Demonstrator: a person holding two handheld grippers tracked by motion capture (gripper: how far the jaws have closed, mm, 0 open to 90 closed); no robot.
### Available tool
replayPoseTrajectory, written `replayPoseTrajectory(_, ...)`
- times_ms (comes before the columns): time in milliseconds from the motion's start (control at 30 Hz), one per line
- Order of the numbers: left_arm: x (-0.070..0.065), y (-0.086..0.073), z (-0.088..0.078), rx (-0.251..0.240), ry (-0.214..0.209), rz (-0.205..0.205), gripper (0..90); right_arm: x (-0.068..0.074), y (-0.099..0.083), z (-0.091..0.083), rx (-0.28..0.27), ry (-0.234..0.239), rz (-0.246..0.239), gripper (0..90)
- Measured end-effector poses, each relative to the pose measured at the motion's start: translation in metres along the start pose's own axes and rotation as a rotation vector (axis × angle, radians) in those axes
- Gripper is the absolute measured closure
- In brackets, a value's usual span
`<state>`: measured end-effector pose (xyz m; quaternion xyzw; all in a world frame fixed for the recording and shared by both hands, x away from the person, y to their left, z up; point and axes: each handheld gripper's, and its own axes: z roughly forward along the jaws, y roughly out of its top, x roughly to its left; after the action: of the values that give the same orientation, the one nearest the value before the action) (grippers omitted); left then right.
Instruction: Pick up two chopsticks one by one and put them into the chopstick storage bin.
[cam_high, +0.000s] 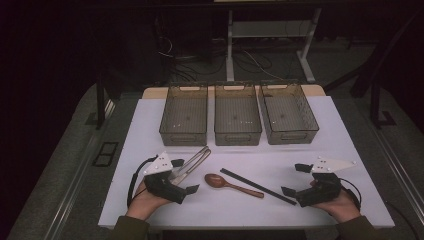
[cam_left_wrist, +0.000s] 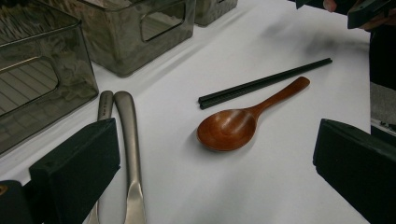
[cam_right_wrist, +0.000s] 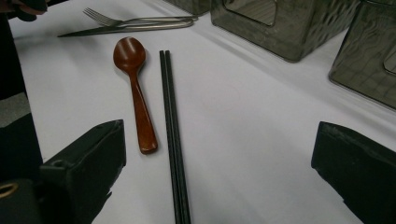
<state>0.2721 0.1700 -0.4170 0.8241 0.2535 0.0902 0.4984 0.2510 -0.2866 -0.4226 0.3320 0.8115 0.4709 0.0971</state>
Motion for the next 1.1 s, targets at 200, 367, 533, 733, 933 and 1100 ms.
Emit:
replayPoseTrajectory(200,-0.001,-0.001,0.0,0.006,0.001,-0.005,0.0,-0.001,0.002,-0.002,-0.007,0.001,0.001,2.6)
replayPoseTrajectory(367,-0.002,-0.002,0.001,0.012,-0.003,-0.004,0.0,-0.002,0.006,-0.002,-0.005,0.01,0.0,2.6)
replayPoseTrajectory(533,-0.002,-0.002,0.002,0.009,-0.008,0.002,0.0,0.001,0.01,0.0,-0.008,0.018,-0.004,2.6)
replayPoseTrajectory(733,-0.002,-0.002,0.003,0.003,-0.009,0.003,0.0,0.001,0.014,0.003,0.002,0.022,-0.008,2.6)
replayPoseTrajectory(933,-0.003,-0.001,0.005,0.0,-0.015,-0.005,0.0,0.001,0.017,0.005,0.007,0.025,-0.009,2.6)
replayPoseTrajectory(1100,-0.003,-0.001,0.006,-0.002,-0.02,-0.014,0.0,-0.001,0.021,0.01,0.02,0.028,-0.014,2.6)
